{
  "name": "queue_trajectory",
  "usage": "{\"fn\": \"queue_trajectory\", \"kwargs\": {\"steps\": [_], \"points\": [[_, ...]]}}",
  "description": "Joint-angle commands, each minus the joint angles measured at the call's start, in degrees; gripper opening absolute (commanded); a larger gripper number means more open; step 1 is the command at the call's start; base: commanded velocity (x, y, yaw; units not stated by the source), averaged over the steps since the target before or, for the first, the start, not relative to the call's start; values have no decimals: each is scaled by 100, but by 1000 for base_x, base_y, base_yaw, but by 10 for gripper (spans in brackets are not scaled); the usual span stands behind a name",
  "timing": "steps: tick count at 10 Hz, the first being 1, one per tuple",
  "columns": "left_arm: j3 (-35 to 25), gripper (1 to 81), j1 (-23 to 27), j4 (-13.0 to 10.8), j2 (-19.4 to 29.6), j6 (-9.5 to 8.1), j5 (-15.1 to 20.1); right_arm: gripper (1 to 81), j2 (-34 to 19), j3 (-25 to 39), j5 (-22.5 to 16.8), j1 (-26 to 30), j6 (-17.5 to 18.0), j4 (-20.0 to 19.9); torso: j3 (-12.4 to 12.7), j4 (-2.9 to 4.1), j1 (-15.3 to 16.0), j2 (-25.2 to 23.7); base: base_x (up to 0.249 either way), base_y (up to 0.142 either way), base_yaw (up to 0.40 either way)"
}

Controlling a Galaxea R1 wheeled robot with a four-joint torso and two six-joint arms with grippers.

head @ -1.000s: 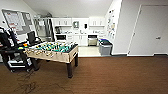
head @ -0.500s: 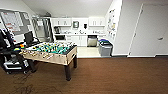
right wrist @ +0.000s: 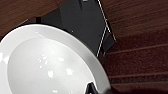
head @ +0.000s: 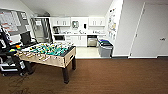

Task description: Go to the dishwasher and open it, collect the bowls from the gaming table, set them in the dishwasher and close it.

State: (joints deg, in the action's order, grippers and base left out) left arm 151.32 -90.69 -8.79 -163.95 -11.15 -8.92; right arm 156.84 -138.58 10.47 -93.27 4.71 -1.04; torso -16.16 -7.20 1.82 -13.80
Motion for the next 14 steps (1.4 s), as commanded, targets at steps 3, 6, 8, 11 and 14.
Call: {"fn": "queue_trajectory", "kwargs": {"steps": [3,6,8,11,14], "points": [[20,10,187,-53,90,17,277,10,-133,43,-291,181,-14,77,0,0,0,0,183,-99,0],[20,10,187,-88,90,25,277,10,-133,43,-291,181,-14,77,-2,0,2,0,183,-48,0],[20,10,187,-88,90,25,268,10,-133,43,-291,181,-14,77,-2,0,2,0,184,0,0],[20,10,187,-88,90,26,268,10,-133,34,-291,181,-14,77,-2,0,2,0,191,0,0],[20,10,195,-88,81,26,260,10,-133,34,-291,172,-14,68,0,0,-2,0,209,0,0]]}}
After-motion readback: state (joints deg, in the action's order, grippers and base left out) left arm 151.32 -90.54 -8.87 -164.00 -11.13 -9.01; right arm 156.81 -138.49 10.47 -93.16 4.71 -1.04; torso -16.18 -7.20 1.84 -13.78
